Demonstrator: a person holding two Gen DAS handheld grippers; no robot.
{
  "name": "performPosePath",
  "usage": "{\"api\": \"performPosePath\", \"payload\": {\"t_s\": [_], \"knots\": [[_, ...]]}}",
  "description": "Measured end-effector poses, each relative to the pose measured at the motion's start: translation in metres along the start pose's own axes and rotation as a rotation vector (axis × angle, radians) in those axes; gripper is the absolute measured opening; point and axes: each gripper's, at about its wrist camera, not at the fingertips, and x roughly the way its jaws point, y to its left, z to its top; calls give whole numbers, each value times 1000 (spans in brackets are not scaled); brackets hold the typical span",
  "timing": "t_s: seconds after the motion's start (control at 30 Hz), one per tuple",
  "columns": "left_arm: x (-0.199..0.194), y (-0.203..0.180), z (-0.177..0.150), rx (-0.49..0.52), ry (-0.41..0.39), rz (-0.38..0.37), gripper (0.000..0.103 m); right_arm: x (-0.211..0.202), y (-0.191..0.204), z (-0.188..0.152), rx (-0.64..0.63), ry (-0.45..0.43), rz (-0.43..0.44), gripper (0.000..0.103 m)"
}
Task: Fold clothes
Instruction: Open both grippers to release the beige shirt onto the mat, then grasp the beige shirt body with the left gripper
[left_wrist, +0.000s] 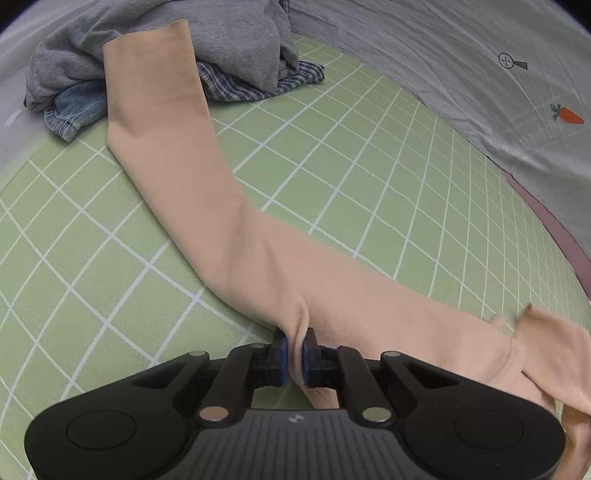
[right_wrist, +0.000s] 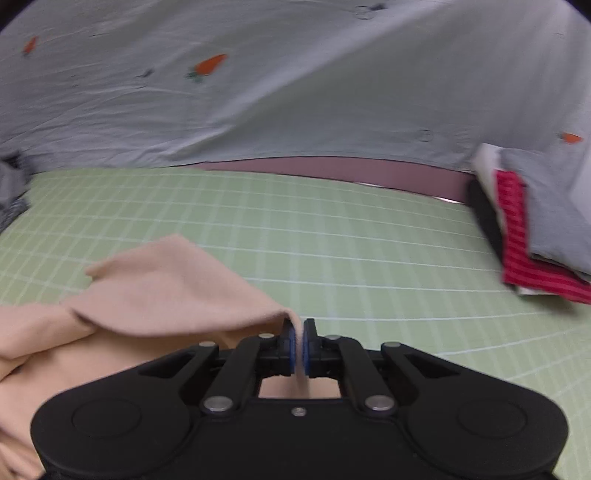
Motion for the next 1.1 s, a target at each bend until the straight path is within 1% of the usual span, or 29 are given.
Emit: {"api": "performPosePath", "payload": {"t_s": [0.03,0.1,0.17,0.2,0.27,0.3,0.33,0.37,0.4,0.43,0.47,0.5,0.53,0.6,0.67,0.73,0.8,0.9,0.93,1.03,1.07,1.1], "knots": [[0,1,0,3,-4,-2,9,2,-18,2,44,3,-64,4],[0,4,0,3,-12,-2,9,7,-59,-1,169,60,-168,4],[1,6,3,-10,-9,-6,9,11,-91,-14,272,132,-239,6],[1,6,3,-10,-9,-5,9,13,-100,-21,296,163,-259,10],[2,4,4,-2,-9,0,10,14,-104,-36,304,218,-277,19],[2,3,4,5,-10,5,13,14,-106,-43,308,245,-286,20],[1,1,5,15,-10,13,13,14,-104,-48,305,261,-293,23],[0,-1,5,26,-10,20,14,13,-98,-50,294,265,-297,31],[-3,-2,6,38,-14,28,18,10,-93,-51,288,261,-300,39],[-6,-3,7,50,-18,37,23,7,-88,-50,288,248,-301,44],[-10,-5,8,67,-35,45,25,3,-82,-47,285,231,-296,52],[-15,-6,9,84,-52,52,29,0,-77,-43,279,212,-287,56],[-19,-7,10,98,-71,61,34,-3,-72,-39,274,193,-279,58],[-27,-9,13,119,-115,89,38,-8,-61,-30,260,154,-256,64],[-32,-13,17,162,-160,118,40,-6,-52,-20,247,125,-208,70],[-36,-16,21,201,-192,137,46,-1,-43,-14,230,123,-169,71],[-35,-18,25,217,-201,113,50,6,-33,-10,211,129,-133,71],[-22,-32,29,291,-160,48,58,14,-21,-7,195,144,-74,71],[-16,-38,29,315,-144,38,61,17,-18,-7,198,152,-51,71],[5,-48,27,306,-68,-20,65,22,-6,-9,188,179,3,72],[11,-49,27,299,-44,-32,66,24,-3,-10,186,187,15,73],[17,-52,26,301,-27,-25,70,25,-1,-11,185,193,25,73]]}}
